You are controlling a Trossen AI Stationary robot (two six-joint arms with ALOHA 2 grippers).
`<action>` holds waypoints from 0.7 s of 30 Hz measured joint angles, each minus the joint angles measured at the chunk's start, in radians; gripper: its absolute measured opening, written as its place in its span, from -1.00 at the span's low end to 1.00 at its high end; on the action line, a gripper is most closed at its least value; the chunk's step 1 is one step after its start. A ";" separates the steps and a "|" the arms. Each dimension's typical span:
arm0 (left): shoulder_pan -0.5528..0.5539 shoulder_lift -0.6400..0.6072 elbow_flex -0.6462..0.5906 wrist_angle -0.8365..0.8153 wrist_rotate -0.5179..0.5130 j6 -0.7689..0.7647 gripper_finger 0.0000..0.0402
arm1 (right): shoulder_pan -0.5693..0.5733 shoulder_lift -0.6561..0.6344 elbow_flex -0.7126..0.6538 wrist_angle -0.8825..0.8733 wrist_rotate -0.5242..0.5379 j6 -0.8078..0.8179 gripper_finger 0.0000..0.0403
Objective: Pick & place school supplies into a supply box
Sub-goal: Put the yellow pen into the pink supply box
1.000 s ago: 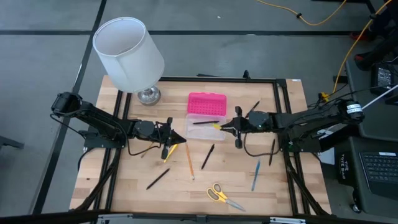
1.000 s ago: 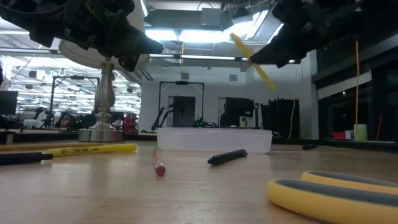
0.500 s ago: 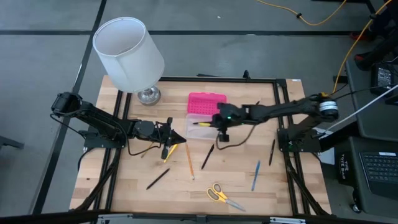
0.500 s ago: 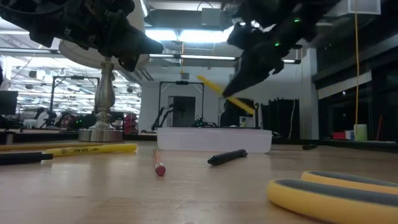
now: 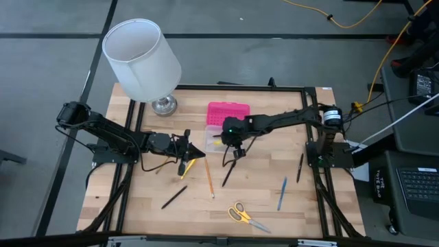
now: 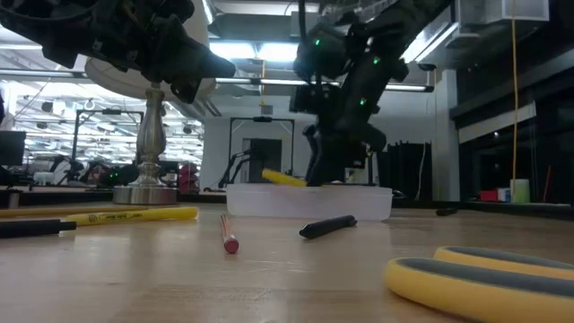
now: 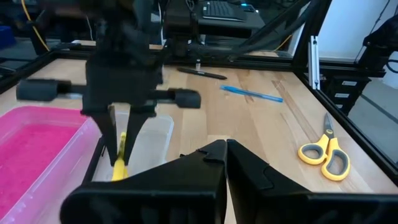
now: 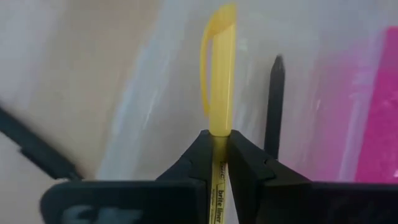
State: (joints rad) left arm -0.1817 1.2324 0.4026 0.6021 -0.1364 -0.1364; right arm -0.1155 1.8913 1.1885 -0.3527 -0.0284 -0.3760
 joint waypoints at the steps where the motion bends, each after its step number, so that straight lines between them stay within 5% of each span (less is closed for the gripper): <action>1: 0.000 0.000 0.000 0.000 0.000 0.000 -0.97 | -0.006 0.010 0.000 -0.001 0.000 -0.002 -0.81; 21: 0.000 0.000 0.000 0.000 0.000 0.000 -0.98 | -0.053 0.037 0.000 -0.028 0.000 -0.022 -0.66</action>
State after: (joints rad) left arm -0.1817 1.2324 0.4026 0.6020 -0.1364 -0.1364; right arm -0.1684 1.9285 1.1885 -0.3804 -0.0280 -0.3976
